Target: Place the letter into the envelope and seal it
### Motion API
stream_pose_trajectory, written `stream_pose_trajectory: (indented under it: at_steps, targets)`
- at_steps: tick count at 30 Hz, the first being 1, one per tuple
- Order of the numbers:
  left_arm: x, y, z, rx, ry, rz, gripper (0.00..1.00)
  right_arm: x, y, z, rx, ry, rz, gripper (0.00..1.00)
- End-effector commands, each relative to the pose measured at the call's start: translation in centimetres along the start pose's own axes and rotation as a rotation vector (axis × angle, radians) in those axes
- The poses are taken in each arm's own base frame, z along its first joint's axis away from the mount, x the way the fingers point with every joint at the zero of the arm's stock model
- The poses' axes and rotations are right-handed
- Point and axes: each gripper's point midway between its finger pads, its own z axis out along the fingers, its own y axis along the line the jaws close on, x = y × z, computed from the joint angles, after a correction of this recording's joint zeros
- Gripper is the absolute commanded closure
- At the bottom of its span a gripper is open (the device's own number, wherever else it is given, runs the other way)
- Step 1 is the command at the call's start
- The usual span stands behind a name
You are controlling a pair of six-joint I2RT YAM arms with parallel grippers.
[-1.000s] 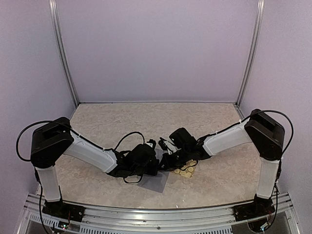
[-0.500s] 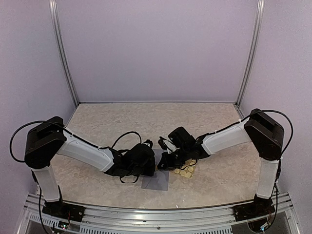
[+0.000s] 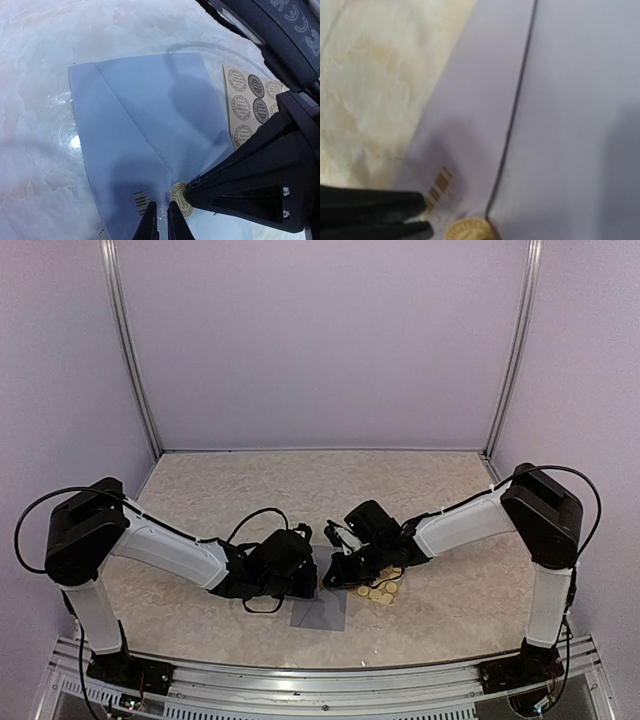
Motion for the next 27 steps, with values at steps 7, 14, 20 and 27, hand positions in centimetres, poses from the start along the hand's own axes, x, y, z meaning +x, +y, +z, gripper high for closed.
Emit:
stream_pose_trajectory:
  at_steps: [7,14,20,27]
  targets:
    - [-0.7,-1.9,0.7,0.157,-0.001,-0.085,0.97,2.5,-3.0,1.3,0.107,0.065,0.032,1.0]
    - [0.8,-1.5,1.8,0.156,0.035,-0.094,0.99,2.7,-3.1,1.4,0.107,0.072,0.034,1.0]
    - [2.9,0.0,2.9,0.107,0.081,-0.092,1.0,2.6,-3.1,1.5,0.105,0.071,0.033,1.0]
    - [4.9,2.3,3.6,-0.004,0.132,-0.068,1.0,2.3,-3.2,1.2,0.125,0.055,0.037,1.0]
